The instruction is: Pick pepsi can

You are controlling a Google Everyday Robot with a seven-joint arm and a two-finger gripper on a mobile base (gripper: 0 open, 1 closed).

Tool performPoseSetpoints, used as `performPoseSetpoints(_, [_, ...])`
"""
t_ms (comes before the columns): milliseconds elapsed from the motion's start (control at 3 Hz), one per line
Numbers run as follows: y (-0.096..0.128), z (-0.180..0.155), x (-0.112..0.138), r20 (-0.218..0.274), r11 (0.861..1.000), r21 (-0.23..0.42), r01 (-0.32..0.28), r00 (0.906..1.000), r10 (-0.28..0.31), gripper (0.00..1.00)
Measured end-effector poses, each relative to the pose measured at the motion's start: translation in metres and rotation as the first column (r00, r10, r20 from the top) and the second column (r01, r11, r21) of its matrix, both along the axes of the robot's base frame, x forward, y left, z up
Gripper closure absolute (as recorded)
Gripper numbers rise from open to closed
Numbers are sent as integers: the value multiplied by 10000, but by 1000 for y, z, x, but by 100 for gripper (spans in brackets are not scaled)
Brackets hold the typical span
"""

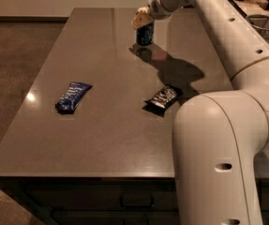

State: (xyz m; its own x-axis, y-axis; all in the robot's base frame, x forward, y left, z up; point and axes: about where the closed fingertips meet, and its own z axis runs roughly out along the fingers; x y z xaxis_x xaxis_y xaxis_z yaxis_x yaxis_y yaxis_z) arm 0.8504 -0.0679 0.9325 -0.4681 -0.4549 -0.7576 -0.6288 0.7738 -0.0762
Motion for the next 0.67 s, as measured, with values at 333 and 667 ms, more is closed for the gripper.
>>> performPoseSetpoints(333, [11,31,-15,307,9977,-78,-666,9973,668,87])
performPoseSetpoints(667, [28,66,-38,589,9874,-268,-1558,9858,1572,100])
